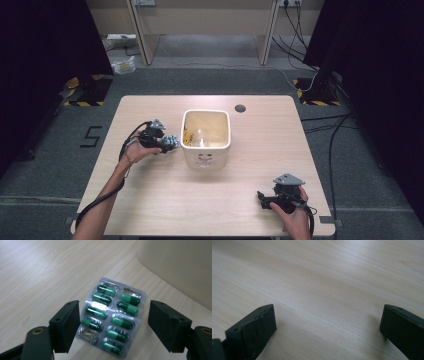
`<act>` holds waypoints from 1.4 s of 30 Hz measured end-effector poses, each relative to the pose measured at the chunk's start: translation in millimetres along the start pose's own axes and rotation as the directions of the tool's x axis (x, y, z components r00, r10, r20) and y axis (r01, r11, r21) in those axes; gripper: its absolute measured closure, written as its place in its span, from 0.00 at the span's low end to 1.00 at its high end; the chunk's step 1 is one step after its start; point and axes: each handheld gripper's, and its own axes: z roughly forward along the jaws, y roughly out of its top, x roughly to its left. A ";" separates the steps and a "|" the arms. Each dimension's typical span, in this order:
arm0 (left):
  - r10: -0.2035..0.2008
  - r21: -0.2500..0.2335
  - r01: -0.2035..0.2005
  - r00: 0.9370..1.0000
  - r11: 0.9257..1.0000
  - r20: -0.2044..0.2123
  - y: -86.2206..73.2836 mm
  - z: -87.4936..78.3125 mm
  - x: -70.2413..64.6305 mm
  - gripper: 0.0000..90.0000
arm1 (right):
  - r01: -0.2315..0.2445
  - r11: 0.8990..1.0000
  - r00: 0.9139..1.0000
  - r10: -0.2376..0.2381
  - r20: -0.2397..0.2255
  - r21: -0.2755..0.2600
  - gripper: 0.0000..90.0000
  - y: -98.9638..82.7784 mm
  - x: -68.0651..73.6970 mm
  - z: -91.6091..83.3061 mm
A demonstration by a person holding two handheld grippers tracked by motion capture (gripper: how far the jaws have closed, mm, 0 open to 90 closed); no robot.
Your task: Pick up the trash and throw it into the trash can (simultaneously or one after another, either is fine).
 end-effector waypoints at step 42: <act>-0.160 -0.093 0.157 0.987 0.983 -0.025 -5.2 -30.7 6.3 0.38 | 0.000 1.000 1.000 0.000 0.000 0.002 0.01 0.1 0.0 -0.1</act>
